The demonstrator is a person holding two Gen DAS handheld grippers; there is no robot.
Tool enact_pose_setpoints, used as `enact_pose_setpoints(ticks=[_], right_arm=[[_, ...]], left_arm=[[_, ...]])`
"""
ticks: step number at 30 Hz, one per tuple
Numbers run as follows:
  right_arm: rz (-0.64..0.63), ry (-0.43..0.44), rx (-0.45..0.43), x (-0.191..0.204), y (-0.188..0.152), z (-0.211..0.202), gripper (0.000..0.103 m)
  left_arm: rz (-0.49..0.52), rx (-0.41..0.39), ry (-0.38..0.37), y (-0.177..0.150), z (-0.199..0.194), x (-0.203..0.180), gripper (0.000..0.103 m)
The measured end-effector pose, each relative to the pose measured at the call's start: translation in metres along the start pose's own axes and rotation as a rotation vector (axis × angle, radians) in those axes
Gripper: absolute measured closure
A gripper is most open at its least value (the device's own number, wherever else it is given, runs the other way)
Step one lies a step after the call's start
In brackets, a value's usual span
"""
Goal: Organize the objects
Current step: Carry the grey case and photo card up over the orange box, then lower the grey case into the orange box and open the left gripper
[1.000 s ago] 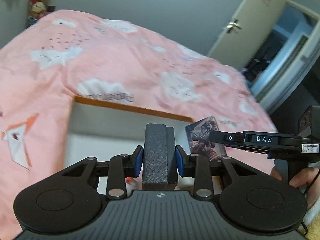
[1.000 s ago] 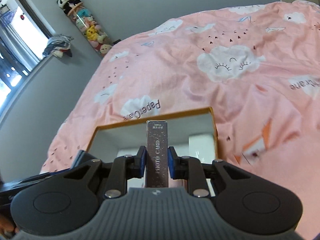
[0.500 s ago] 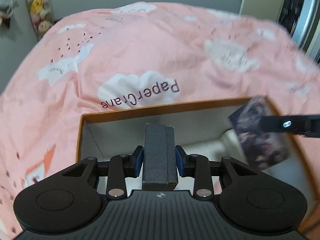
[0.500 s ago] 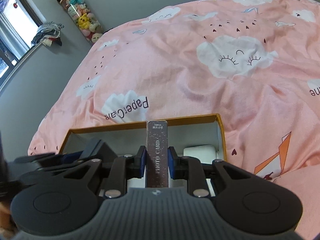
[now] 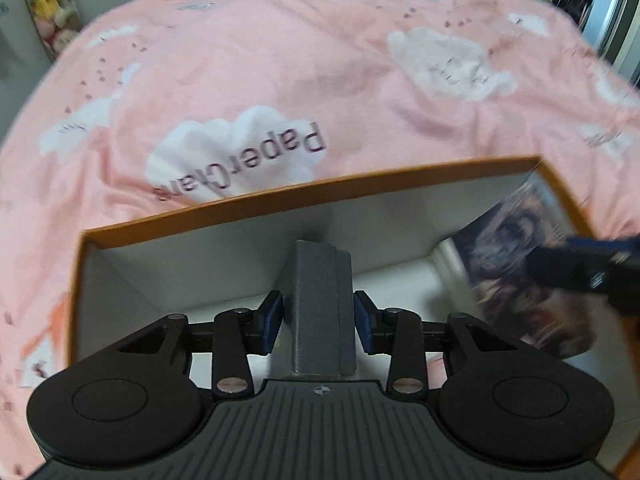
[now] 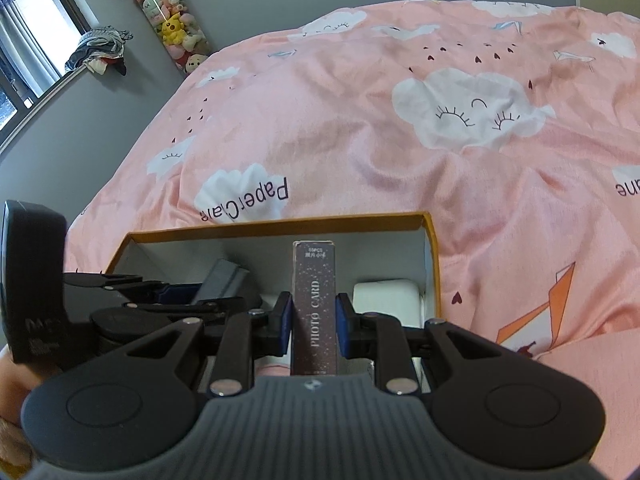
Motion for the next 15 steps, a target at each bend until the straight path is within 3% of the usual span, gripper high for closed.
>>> enact_pose_setpoints(ticks=[7,15], right_arm=[[-0.005,-0.001,-0.005,-0.002,-0.002,-0.003,0.079],[-0.003,-0.004,-0.009,-0.003,0.000,-0.002,0.079]], left_arm=[[-0.100,0.003,-0.174,0.003,-0.008,0.002,0.054],[-0.139,0.075,-0.135,-0.006,0.002,0.024,0.053]])
Point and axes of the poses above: each gripper's, at about its wrist camera, not at the fingertips, and z roughly the way its jaws point, x to its left, y to its top, the point moved 8 cm from there along z, roughly the way its jaws point, and after that the axes turned 10 degrees about -y, right-handed, at the moved point
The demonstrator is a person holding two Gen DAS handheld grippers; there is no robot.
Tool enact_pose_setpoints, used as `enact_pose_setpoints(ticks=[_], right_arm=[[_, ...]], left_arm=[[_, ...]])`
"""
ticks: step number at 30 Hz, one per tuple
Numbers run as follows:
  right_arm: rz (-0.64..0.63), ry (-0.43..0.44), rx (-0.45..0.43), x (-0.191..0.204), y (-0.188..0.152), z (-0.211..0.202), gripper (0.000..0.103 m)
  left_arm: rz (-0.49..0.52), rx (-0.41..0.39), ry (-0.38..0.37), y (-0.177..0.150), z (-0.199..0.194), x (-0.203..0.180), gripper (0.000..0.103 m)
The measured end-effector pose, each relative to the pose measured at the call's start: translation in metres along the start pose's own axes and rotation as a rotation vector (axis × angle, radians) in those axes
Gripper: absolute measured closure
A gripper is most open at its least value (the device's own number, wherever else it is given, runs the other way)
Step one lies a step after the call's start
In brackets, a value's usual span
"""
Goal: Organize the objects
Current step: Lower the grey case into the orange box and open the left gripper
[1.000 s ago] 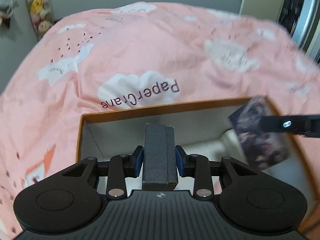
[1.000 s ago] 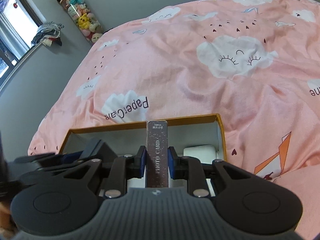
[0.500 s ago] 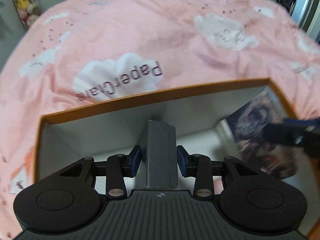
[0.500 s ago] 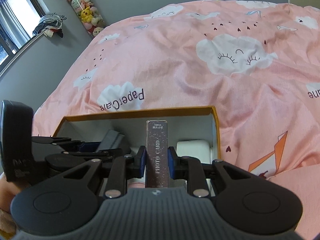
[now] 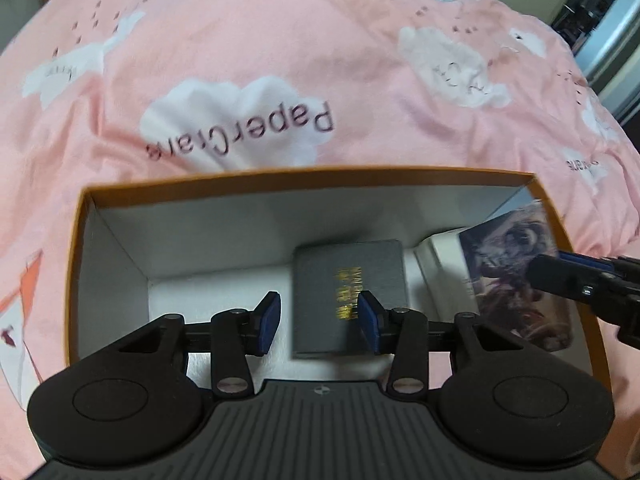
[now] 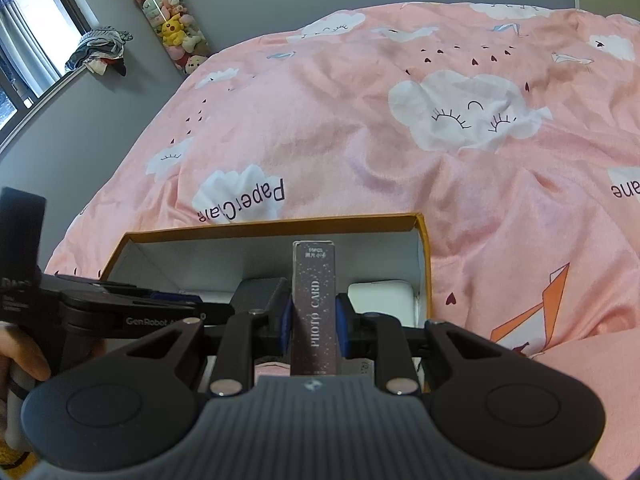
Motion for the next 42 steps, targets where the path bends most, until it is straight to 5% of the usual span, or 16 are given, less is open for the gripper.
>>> enact_pose_setpoints(ticks=[6,8,17,27,36,42], right_arm=[[-0.003,-0.004,0.007,-0.001,0.000,0.001,0.079],[-0.003,-0.006,0.007,-0.002,0.001,0.001,0.079],[-0.004,-0.053,-0.005,-0.009,0.003,0.008,0.079],[0.004,-0.052,-0.002,-0.011,0.004,0.010,0.079],[0.062,0.071,0.026,0.029,0.013,0.015,0.079],[0.073,0.110,0.126,0.076,0.000,0.051,0.080]], left_arm=[[-0.120,0.029,-0.036,-0.008,0.021,0.012,0.054],[-0.155,0.022,-0.069,-0.007,0.023,0.013,0.065],[-0.257,0.036,-0.164,-0.009,0.033,-0.002,0.082],[-0.212,0.040,-0.160,-0.006,0.035,-0.011,0.081],[-0.040,-0.162,-0.056,0.007,-0.040,-0.002,0.081],[0.046,-0.195,0.012,0.003,-0.063,0.009,0.081]])
Point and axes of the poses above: each gripper's, at about its wrist camera, not at the fingertips, and z roughly the way its jaws point, x to its left, y to its top, the point moved 8 cm from there along z, roughly the way its jaws point, and after that the axes turned 10 degrees about -y, right-handed, at the moved point
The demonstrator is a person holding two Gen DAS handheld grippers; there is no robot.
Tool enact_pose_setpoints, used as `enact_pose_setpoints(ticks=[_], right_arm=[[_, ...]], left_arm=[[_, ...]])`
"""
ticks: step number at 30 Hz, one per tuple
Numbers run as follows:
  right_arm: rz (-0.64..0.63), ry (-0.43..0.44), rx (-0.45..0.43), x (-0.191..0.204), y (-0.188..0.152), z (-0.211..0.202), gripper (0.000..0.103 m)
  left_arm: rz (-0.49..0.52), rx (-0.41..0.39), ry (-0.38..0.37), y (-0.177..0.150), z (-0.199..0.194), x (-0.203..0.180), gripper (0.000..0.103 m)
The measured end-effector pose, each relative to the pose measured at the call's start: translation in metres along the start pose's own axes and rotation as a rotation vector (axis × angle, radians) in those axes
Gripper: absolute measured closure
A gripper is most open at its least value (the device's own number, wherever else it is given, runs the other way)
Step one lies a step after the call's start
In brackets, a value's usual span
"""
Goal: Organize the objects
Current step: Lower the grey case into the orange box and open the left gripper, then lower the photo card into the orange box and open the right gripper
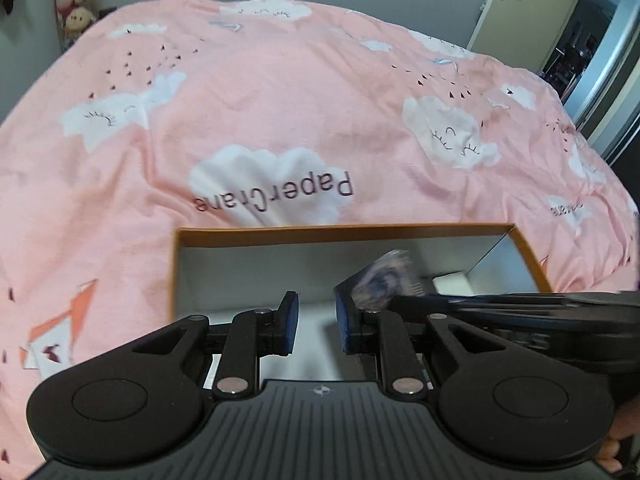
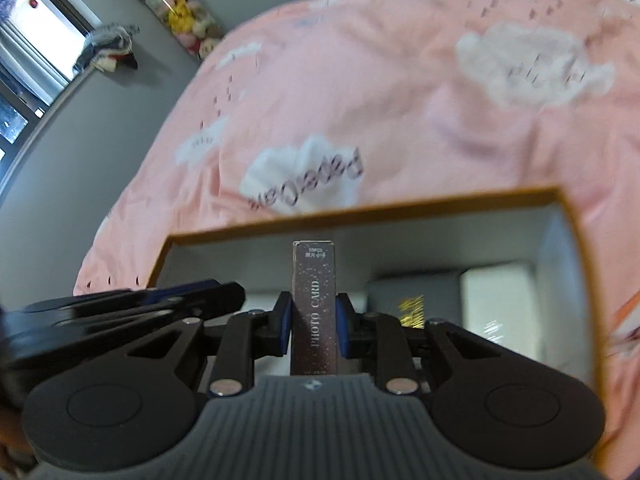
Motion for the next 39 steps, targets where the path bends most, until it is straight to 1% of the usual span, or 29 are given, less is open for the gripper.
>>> enact_pose_setpoints(ticks=[2,6,9,13,15,19,22,23,26,29,30,31,32,34,37,39], right_arm=[[0.011,-0.009,0.033,0.007,-0.004,0.015,0.080],[0.021,-0.036,0.075,0.011,-0.007,0.038,0.079],[0.042,-0.036,0.106,0.009,-0.007,0.048,0.079],[0.024,-0.059,0.120,0.005,-0.008,0.054,0.079],[-0.005,-0.076,0.122,0.006,-0.007,0.054,0.078],[-0.107,-0.183,0.098,0.008,-0.004,0.052,0.072],[-0.152,-0.211,0.085,0.008,-0.004,0.048,0.072],[-0.167,-0.222,0.075,0.008,-0.004,0.046,0.070],[-0.201,-0.220,0.066,0.008,-0.005,0.038,0.068],[-0.237,-0.171,0.085,0.013,-0.010,0.031,0.068],[-0.255,-0.159,0.098,0.015,-0.013,0.031,0.070],[-0.267,-0.160,0.107,0.016,-0.016,0.032,0.074],[-0.280,-0.177,0.106,0.017,-0.018,0.033,0.081],[-0.289,-0.208,0.101,0.017,-0.020,0.038,0.089],[-0.259,-0.196,0.117,0.015,-0.021,0.044,0.090],[-0.285,-0.198,0.105,0.018,-0.022,0.040,0.087]], left_arm=[[0.010,-0.008,0.007,-0.003,-0.003,0.005,0.081],[0.022,-0.010,-0.004,-0.009,-0.004,0.011,0.081],[0.022,-0.015,-0.017,-0.011,-0.003,0.015,0.081],[0.023,-0.026,-0.040,-0.011,-0.004,0.016,0.081],[0.024,-0.028,-0.044,-0.012,-0.003,0.015,0.081],[0.035,-0.034,-0.042,-0.013,-0.005,0.014,0.081],[0.040,-0.039,-0.037,-0.014,-0.007,0.014,0.081],[0.040,-0.039,-0.035,-0.015,-0.007,0.014,0.081],[0.046,-0.041,-0.033,-0.016,-0.009,0.014,0.081],[0.049,-0.045,-0.033,-0.018,-0.010,0.012,0.081],[0.049,-0.046,-0.035,-0.018,-0.010,0.012,0.081],[0.046,-0.047,-0.038,-0.018,-0.010,0.012,0.081],[0.044,-0.047,-0.040,-0.019,-0.010,0.012,0.081],[0.044,-0.049,-0.045,-0.019,-0.011,0.011,0.081],[0.052,-0.050,-0.042,-0.020,-0.013,0.012,0.081],[0.059,-0.047,-0.041,-0.020,-0.013,0.013,0.081]])
Point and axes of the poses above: each gripper's, at about its wrist camera, not at the fingertips, and z roughly the way its jaws point, x to its left, y to its top, the point moved 8 cm from there along z, roughly the way its jaws point, and after that the axes turned 10 degrees about -y, right-handed, at the moved point
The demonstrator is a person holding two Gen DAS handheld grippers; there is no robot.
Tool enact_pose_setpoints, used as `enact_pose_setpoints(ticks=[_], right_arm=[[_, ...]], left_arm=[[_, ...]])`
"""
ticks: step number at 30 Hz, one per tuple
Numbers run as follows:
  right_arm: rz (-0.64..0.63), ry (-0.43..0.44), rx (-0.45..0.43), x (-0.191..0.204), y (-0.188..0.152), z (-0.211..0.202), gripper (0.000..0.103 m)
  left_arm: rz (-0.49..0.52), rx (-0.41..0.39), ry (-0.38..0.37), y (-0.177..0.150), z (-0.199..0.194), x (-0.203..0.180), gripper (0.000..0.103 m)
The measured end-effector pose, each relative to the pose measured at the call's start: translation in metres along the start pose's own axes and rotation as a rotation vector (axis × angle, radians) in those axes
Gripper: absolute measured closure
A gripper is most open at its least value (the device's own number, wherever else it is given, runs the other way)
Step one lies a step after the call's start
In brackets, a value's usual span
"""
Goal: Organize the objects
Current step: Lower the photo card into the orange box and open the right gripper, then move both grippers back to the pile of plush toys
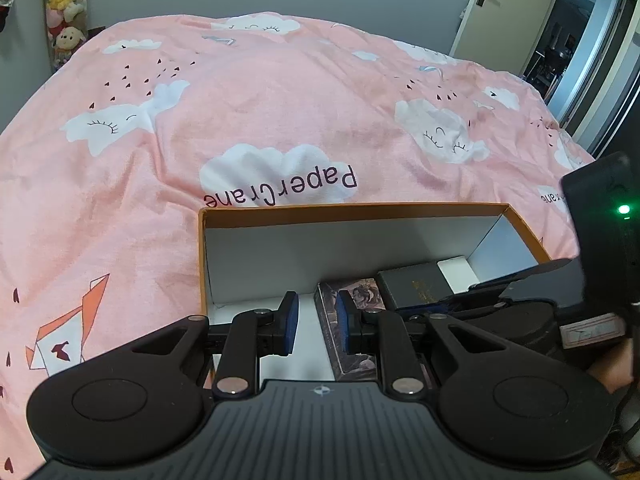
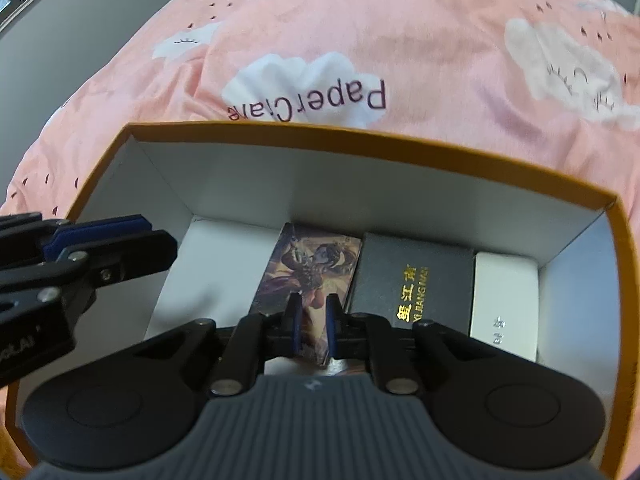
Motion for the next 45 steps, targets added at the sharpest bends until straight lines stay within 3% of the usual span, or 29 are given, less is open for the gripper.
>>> enact_pose_setpoints(ticks=[3,8,11,14,19,21,22,29,33,40,43,45], right_arm=[[-0.079,0.021,0.013,0.010,-0.003,-0.008,0.083],[-0.209,0.048,0.132,0.033,-0.022,-0.005,0.083],[-0.192,0.083,0.180,0.039,-0.028,0.002,0.085],[-0.162,0.016,0.170,0.030,-0.024,0.010,0.091],[-0.105,-0.002,0.170,0.017,-0.021,0.012,0.103],[-0.103,0.001,0.167,0.016,-0.023,0.011,0.101],[-0.108,0.005,0.162,0.015,-0.021,0.012,0.095],[-0.081,0.072,-0.007,0.013,-0.019,-0.050,0.089],[-0.060,0.111,-0.113,0.011,-0.036,-0.099,0.088],[-0.020,0.136,-0.280,-0.003,-0.094,-0.170,0.081],[-0.003,0.140,-0.333,-0.007,-0.126,-0.184,0.068],[0.018,0.144,-0.345,-0.010,-0.148,-0.191,0.068]], left_arm=[[0.001,0.006,0.003,-0.001,0.001,0.002,0.081],[-0.019,-0.011,0.002,-0.001,-0.002,0.005,0.081],[-0.021,-0.021,0.007,0.001,-0.006,0.006,0.081],[-0.020,-0.024,0.002,0.001,-0.007,0.006,0.081],[-0.012,-0.024,0.000,0.000,-0.008,0.004,0.081],[-0.006,-0.022,0.002,0.000,-0.009,0.001,0.081],[-0.001,-0.023,0.005,0.000,-0.011,-0.002,0.081],[0.035,-0.074,-0.007,-0.003,-0.048,-0.030,0.081],[0.036,-0.102,0.004,-0.018,-0.077,-0.047,0.081],[0.029,-0.137,0.012,-0.065,-0.126,-0.088,0.081],[0.019,-0.135,0.011,-0.095,-0.136,-0.105,0.081],[0.031,-0.115,0.003,-0.117,-0.138,-0.116,0.081]])
Point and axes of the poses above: each gripper's, at about its wrist camera, not at the fingertips, and z roughly the way its jaws point, x to its left, y to its top, the point moved 8 cm from there along z, roughly the way its jaws point, and after that the axes turned 10 degrees about -y, right-handed, at the moved point
